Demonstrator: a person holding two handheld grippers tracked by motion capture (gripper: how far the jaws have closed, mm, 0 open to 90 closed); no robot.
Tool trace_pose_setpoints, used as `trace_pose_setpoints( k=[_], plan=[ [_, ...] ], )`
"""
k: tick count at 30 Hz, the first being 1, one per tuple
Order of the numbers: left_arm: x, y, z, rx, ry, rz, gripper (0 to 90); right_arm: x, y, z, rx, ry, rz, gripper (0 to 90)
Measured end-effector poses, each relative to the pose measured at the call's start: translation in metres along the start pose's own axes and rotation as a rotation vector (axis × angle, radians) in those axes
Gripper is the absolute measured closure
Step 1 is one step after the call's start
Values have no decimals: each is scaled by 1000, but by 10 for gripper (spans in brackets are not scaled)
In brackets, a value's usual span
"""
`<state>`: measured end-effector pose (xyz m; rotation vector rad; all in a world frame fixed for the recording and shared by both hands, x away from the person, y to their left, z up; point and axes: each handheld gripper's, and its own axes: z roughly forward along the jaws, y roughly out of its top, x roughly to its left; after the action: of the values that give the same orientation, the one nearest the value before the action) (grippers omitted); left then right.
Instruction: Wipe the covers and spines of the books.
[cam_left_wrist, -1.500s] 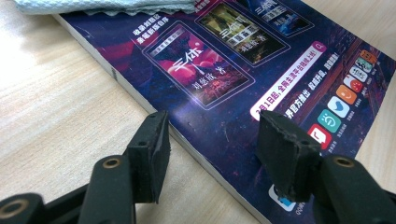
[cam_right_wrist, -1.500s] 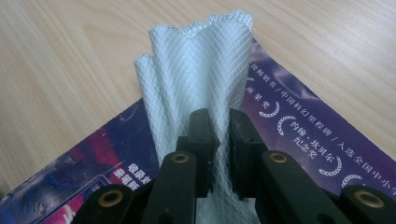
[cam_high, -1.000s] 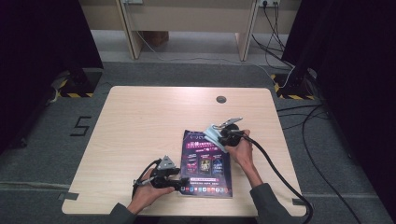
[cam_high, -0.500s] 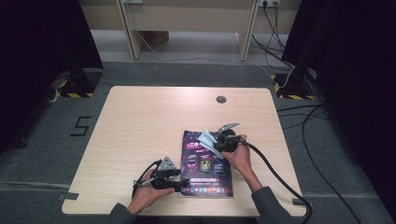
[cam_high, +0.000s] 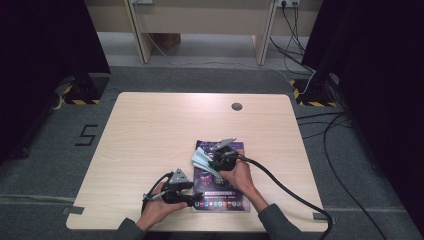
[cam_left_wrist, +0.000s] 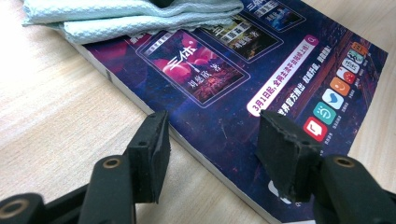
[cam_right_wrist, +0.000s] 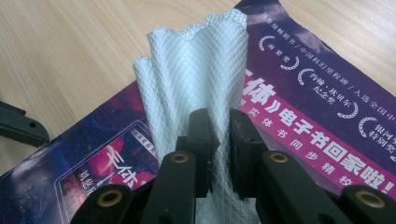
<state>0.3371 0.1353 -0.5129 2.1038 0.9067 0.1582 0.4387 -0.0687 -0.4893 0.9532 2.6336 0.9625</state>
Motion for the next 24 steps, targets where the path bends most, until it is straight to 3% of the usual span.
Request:
trace_pose_setpoints(
  k=[5,14,16,19,21,24],
  plan=[
    [0,0,0,-3,-1,-1,433,-6,-3,-4,6,-14,-5,810],
    [0,0,0,-3,-1,-1,433,-60,-40,-41,24,-144,104,810],
    [0,0,0,-3,-1,-1,433,-69,-48,-49,18,-149,131,810],
    [0,0,0,-3,-1,-1,433,-72,-54,-54,11,-151,151,811],
    [0,0,0,-4,-1,0,433,-70,-54,-53,16,-166,130,812],
    [0,0,0,-4,-1,0,433,-65,-51,-51,18,-145,120,811]
  ],
)
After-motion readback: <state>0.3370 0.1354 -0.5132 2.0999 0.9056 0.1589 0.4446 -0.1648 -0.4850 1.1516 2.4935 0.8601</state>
